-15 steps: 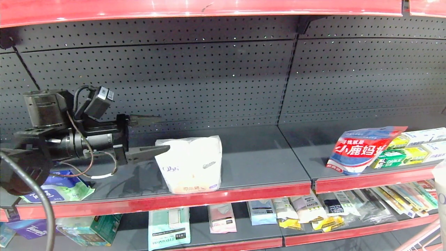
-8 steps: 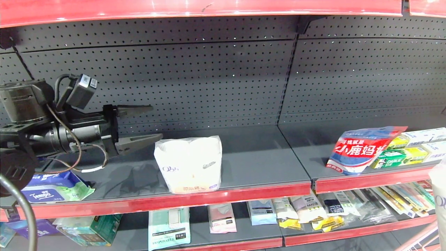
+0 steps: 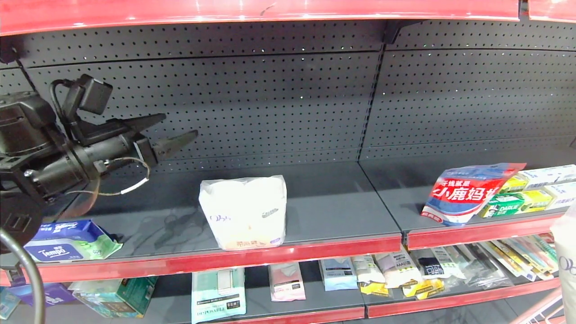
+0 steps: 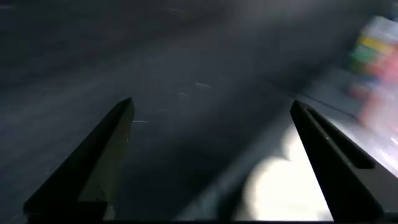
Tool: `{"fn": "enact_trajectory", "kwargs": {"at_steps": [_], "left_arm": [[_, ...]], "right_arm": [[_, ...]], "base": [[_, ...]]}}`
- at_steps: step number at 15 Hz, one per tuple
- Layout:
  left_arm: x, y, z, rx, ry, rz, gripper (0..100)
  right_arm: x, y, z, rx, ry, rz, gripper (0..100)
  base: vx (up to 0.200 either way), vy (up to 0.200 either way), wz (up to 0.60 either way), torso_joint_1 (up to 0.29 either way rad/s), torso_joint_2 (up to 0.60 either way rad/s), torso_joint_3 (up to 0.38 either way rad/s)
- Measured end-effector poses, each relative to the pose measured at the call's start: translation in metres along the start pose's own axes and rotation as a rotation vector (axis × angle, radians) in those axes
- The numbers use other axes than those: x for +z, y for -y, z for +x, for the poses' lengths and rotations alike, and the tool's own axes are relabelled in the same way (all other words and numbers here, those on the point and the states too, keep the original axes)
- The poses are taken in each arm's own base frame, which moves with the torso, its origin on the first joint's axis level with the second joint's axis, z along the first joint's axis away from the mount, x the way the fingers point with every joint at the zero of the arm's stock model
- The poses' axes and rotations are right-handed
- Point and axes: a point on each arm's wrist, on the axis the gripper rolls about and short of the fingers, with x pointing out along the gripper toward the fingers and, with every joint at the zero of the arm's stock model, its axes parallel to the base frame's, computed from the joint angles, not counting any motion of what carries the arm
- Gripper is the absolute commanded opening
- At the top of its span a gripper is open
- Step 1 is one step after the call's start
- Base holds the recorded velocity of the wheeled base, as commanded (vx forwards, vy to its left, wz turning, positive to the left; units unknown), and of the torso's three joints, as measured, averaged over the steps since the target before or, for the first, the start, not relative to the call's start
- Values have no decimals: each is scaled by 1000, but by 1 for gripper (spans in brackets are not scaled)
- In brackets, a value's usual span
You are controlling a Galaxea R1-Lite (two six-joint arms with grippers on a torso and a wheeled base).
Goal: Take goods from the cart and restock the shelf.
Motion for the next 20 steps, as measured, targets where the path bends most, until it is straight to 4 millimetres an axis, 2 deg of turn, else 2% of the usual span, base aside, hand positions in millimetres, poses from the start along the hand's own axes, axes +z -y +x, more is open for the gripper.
{"fn": "enact_trajectory", "kwargs": {"at_steps": [1,3,5,7,11,14,17,20], "left_arm": [[3,-2,-1,136,22,-10,100],[7,-2,-7,288,35,-23,100],[2,7,-25,371,-31,-54,100],[-3,22,-51,406,-145,-95,100],[-4,65,-125,417,-361,-169,100],[-4,104,-186,390,-444,-177,100],[-18,141,-242,303,-506,-142,100],[-38,160,-284,211,-553,-75,100]], "right_arm": [[0,0,0,0,0,0,0],[0,0,1,4,-2,-1,0],[0,-1,2,29,-1,-3,0],[2,-2,4,58,-1,-3,0],[7,-5,12,171,-5,-7,0],[17,-7,21,290,37,-3,0],[24,-10,32,360,29,-4,0],[37,-10,43,411,68,5,0]], "base": [[0,0,0,0,0,0],[0,0,0,0,0,0],[0,0,0,0,0,0],[0,0,0,0,0,0],[0,0,0,0,0,0],[0,0,0,0,0,0],[0,0,0,0,0,0],[0,0,0,0,0,0]]}}
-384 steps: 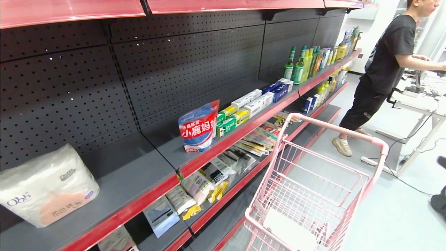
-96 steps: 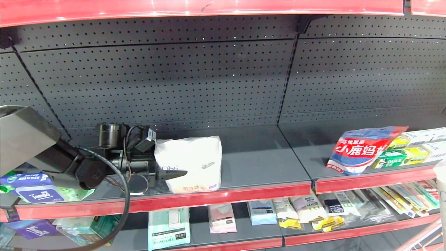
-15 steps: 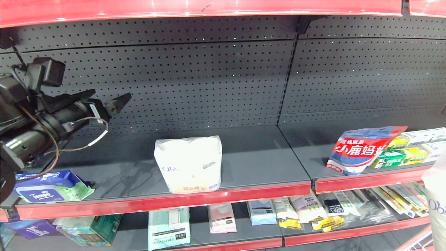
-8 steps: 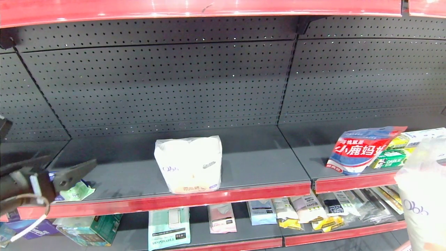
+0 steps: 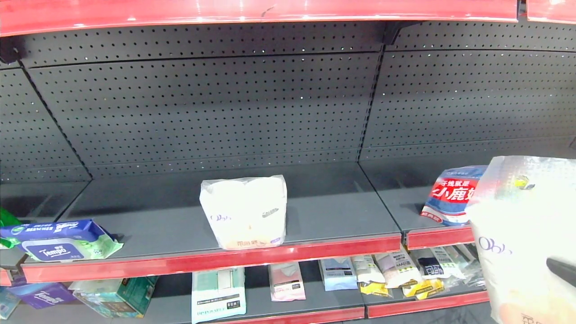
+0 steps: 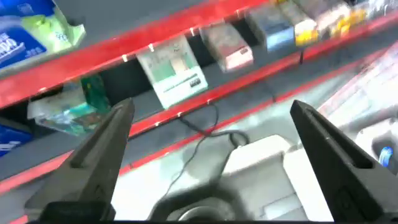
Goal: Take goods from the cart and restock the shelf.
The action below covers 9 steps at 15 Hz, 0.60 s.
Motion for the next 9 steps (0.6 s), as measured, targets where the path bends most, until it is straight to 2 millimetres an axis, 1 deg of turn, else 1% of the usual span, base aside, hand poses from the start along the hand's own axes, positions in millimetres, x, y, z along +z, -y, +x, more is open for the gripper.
{"fn": "enact_trajectory", "kwargs": {"at_steps": [2,8,9], "left_arm": [[-8,0,-6,36,46,20,100],[-14,0,-9,45,83,31,100],[-14,0,-10,47,87,32,100]], "right_arm": [[4,2,7,4,0,3,0],[4,4,15,10,-30,38,0],[4,4,16,11,-34,39,0]], "base": [[0,0,0,0,0,0],[0,0,600,3,0,-1],[0,0,0,0,0,0]]}}
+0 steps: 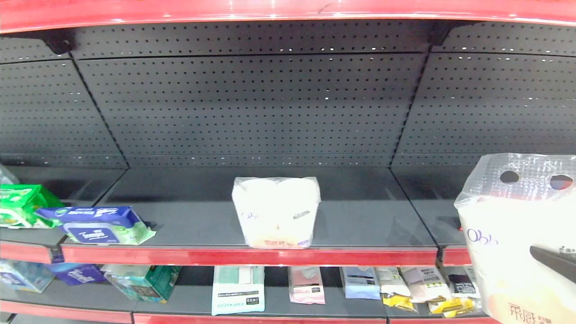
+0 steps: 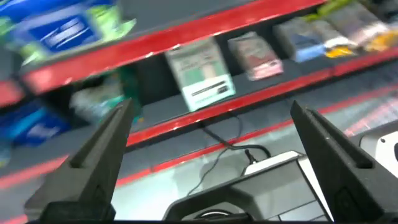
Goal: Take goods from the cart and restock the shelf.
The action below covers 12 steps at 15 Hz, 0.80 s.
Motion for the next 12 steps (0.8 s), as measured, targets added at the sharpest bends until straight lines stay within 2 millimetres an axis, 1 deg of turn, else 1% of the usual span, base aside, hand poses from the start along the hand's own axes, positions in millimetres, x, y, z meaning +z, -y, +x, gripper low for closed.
{"fn": "enact_trajectory", "kwargs": {"at_steps": [4,6,9,12], "left_arm": [[1,0,-1,12,26,2,100],[-1,0,-3,17,48,3,100],[-15,2,-4,37,85,1,100],[-19,1,1,57,158,-39,100]], "right_arm": [[3,2,5,-3,3,1,0],[9,5,14,-8,32,1,0],[19,10,37,27,61,2,0],[32,14,72,132,125,-17,0]], "base": [[0,0,0,0,0,0],[0,0,0,0,0,0],[0,0,0,0,0,0],[0,0,0,0,0,0]]}}
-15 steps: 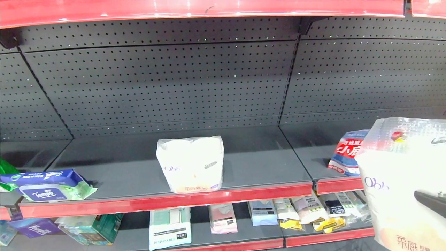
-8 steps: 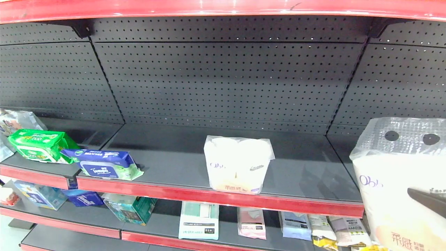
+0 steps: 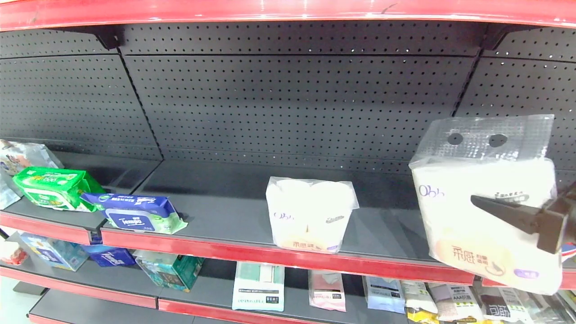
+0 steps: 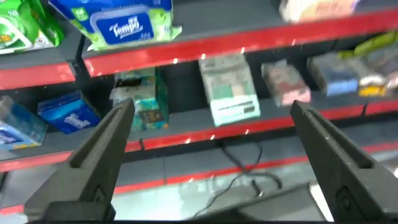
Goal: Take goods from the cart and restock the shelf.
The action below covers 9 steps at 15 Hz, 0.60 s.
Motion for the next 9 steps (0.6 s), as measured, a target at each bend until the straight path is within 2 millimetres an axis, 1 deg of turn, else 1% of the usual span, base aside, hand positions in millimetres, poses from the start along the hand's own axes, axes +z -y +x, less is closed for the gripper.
{"fn": "enact_trajectory", "kwargs": {"at_steps": [2,3,6,9], "left_arm": [[3,-1,9,31,127,-55,100],[-2,-2,16,84,156,-75,100],[-21,-6,31,274,168,-152,100],[-29,-6,35,356,145,-194,100]], "right_arm": [[0,6,24,51,4,0,0],[-1,9,37,70,1,2,0],[-1,18,65,88,-23,11,0],[2,24,85,97,-41,17,0]], "base": [[0,0,0,0,0,0],[0,0,0,0,0,0],[0,0,0,0,0,0],[0,0,0,0,0,0]]}}
